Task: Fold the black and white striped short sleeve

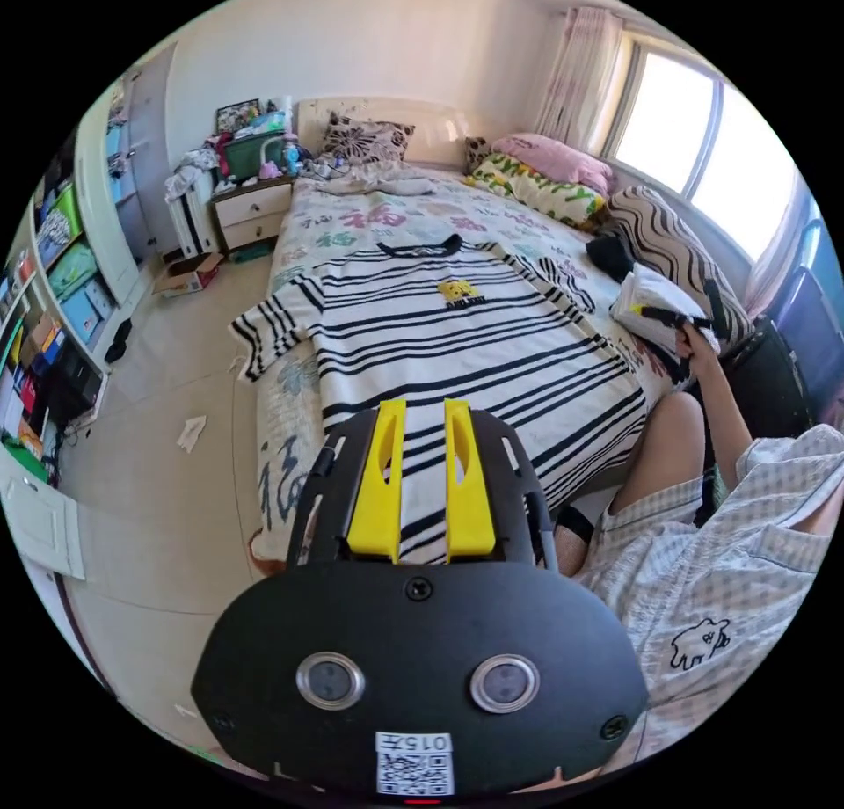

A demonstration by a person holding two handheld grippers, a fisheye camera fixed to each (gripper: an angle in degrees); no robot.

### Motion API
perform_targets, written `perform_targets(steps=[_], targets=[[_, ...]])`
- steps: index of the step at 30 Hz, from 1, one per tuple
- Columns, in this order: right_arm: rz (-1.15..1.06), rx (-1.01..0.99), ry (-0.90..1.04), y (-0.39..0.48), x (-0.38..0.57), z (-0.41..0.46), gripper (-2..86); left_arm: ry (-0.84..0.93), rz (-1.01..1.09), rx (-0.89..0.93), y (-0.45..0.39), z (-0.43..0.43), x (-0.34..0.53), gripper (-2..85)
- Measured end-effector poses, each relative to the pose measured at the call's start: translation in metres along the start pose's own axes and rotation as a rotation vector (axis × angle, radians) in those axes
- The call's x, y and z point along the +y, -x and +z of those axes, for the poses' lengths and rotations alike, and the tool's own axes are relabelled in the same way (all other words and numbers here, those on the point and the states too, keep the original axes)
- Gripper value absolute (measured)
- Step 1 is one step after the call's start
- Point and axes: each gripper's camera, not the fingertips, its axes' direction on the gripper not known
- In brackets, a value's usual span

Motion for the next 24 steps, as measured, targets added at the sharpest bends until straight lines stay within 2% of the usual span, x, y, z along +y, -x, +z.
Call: perform_targets(steps=[5,12,14,18,22,24], targets=[[0.057,0.021,0.140,-0.010,-0.048,0.062,8.2,0.263,0.062,-0.011,-0.015,0.080,-0.027,6.4],[-0.050,0.268,0.089,-0.003,-0.057,0.051,2.4,0.222,0.051,-0.029,-0.017,0.095,-0.025,6.4],[-0.072,0.270,0.166,-0.004,-0.063,0.061,2.6,0.226,0.050,-0.027,-0.016,0.099,-0.026,6.3],[-0.080,0.315,0.130,0.005,-0.062,0.052,6.0,0.220,0.033,0.014,-0.010,0.102,-0.030,6.5],[-0.156,0.282,0.110,0.026,-0.041,0.019,8.3,0.196,0.004,-0.045,-0.001,0.084,-0.024,7.5],[-0.203,0.131,0.140,0.036,-0.017,-0.001,8.9,0.173,-0.056,-0.170,0.014,0.067,-0.014,8.4]])
